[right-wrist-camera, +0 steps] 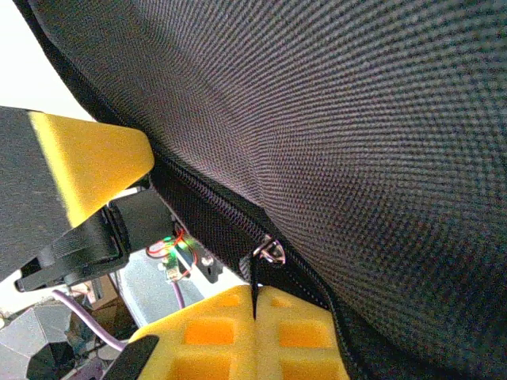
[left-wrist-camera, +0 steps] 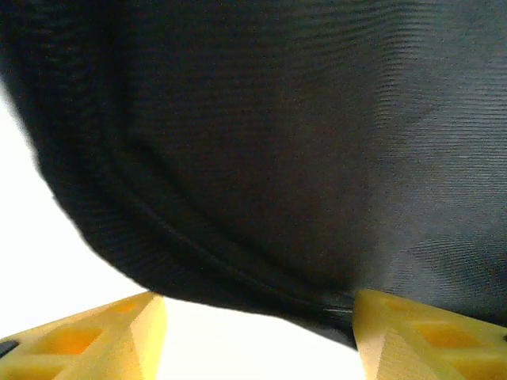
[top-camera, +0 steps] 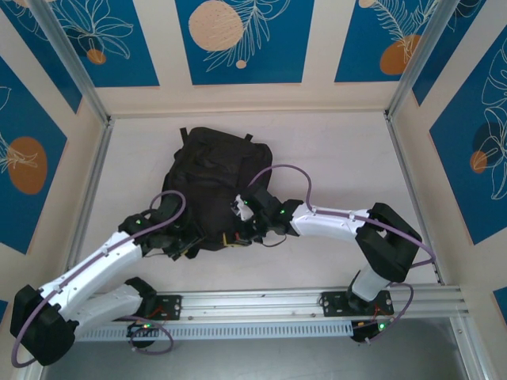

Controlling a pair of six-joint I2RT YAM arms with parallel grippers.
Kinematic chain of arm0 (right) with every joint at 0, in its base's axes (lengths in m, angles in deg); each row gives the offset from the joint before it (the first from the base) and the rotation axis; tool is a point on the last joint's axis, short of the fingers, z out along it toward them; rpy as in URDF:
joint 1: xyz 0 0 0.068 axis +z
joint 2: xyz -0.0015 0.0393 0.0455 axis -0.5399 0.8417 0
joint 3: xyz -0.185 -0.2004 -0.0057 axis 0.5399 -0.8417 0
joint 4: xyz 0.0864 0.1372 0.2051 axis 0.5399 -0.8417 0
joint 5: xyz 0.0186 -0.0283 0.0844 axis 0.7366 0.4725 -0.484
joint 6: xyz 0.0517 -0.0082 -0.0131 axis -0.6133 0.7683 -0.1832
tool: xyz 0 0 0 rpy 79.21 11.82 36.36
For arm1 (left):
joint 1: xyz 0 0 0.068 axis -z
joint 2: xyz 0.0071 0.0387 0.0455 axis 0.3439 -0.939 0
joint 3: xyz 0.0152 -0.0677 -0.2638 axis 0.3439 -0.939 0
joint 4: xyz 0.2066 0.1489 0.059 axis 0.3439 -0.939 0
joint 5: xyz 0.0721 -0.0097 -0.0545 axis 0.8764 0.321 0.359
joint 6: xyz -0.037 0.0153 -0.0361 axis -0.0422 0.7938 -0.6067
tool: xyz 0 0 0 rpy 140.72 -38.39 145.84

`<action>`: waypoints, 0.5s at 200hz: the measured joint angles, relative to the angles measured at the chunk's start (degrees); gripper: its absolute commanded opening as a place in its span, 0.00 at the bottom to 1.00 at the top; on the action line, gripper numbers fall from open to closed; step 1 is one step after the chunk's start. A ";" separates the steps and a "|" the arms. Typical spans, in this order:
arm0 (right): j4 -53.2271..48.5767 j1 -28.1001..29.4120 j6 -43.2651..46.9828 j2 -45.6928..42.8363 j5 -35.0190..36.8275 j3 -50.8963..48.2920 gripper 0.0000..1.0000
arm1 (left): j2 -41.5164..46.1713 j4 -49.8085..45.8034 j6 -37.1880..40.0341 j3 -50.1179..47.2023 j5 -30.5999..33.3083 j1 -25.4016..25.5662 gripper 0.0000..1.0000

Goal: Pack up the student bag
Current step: Zip the student bag at the center of the table.

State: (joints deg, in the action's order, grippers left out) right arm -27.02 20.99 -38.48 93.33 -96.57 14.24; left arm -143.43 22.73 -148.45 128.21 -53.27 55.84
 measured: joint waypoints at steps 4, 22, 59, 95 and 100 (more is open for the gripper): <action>0.11 0.00 -0.02 0.00 -0.02 -0.02 0.00 | -0.31 0.24 -0.31 0.26 0.11 0.26 0.62; 0.79 0.00 -0.35 0.00 -0.04 -0.17 0.00 | -1.55 1.25 -1.16 0.98 0.52 1.05 0.62; 2.08 -0.13 -1.07 0.00 -0.48 -0.55 0.00 | -3.67 3.30 -2.71 0.61 0.94 1.86 0.54; 2.36 -0.50 -1.07 0.00 -0.87 -0.57 0.00 | -4.11 4.96 -3.63 -0.92 1.20 2.36 0.20; 2.36 -0.52 -1.07 0.00 -0.87 -0.57 0.00 | -4.09 5.14 -3.61 -0.92 1.33 2.40 0.14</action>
State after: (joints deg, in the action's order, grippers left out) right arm -24.66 20.47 -39.55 93.33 -97.44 13.67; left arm -147.51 27.87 -152.06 127.29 -51.94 58.24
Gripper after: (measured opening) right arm 0.060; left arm 0.253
